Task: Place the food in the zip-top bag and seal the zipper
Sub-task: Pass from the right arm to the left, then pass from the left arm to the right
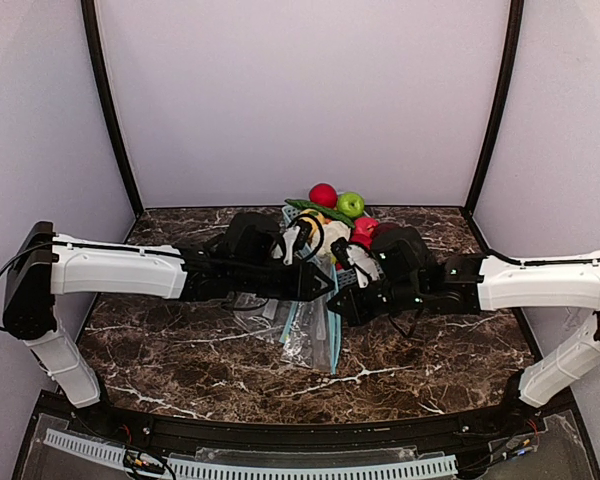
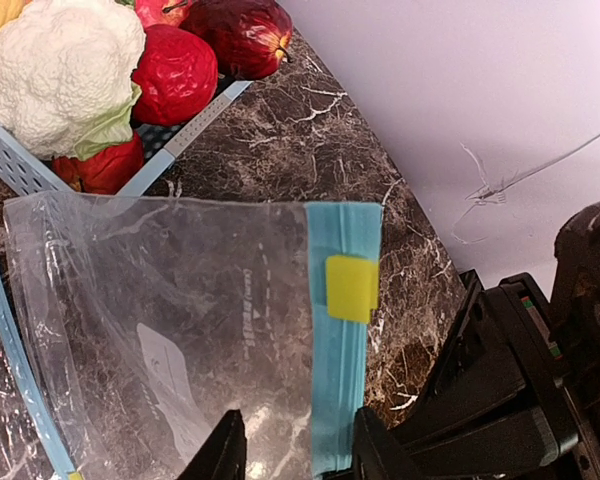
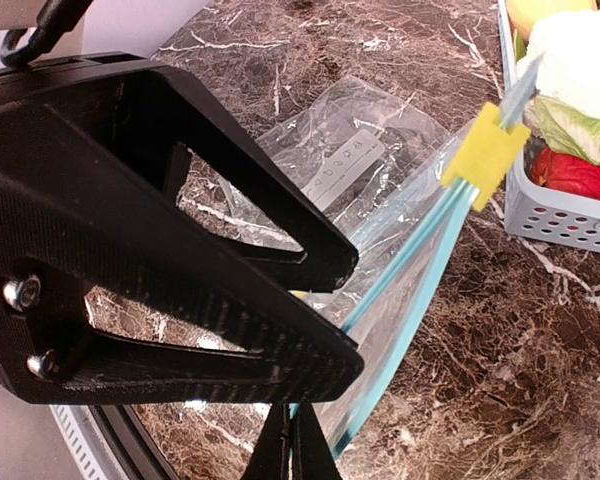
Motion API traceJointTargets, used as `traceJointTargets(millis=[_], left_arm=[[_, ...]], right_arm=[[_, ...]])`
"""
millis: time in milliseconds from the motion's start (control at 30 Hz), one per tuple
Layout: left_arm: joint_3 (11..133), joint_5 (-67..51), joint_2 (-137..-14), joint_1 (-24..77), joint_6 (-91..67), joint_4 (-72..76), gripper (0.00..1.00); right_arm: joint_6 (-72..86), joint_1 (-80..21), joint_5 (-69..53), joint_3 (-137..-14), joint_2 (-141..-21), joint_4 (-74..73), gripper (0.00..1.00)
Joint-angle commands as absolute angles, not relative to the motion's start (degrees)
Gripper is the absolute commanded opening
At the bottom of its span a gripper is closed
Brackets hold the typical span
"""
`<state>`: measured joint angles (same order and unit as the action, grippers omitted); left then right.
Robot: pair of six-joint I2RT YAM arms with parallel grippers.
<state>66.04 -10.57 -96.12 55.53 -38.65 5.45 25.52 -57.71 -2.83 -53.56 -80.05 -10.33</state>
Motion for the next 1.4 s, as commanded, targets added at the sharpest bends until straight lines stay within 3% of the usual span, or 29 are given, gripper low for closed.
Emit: traceJointTargets(millis=[0, 167, 333, 467, 567, 867, 1200, 1367], left_arm=[[67.57, -10.26, -96.89, 55.81, -37.9, 3.65, 0.34], [68.12, -10.91, -97.66, 55.81, -37.93, 4.12, 0.25], [68.14, -10.24, -97.55, 55.88, -38.03, 4.43, 0.1], [67.7, -9.12, -96.71, 55.81, -38.1, 4.89, 0.01], [67.4, -8.74, -96.28, 55.88, -38.07, 5.1, 0.01], [65.69, -8.56, -95.42, 55.83, -39.13, 6.79, 0.01], [65.14, -8.2, -95.05, 55.82, -39.43, 6.9, 0.01], [64.97, -7.95, -94.6, 55.81, -39.3, 6.69, 0.01]], right_arm=[[24.63, -58.34, -1.85, -55.43, -80.97, -9.87, 0.0], [24.39, -58.36, -1.85, -55.88, -81.54, -10.42, 0.0], [24.35, -58.4, -1.46, -56.13, -81.1, -11.34, 0.0], [24.38, -58.44, -0.68, -55.96, -79.1, -13.4, 0.15], [24.96, -58.49, -0.19, -55.8, -76.69, -15.37, 0.29], [29.77, -58.5, 5.7, -51.98, -72.04, -17.27, 0.5], [34.09, -59.39, 3.84, -53.42, -77.79, -16.08, 0.51], [34.51, -59.59, 4.74, -54.35, -80.03, -15.99, 0.47]])
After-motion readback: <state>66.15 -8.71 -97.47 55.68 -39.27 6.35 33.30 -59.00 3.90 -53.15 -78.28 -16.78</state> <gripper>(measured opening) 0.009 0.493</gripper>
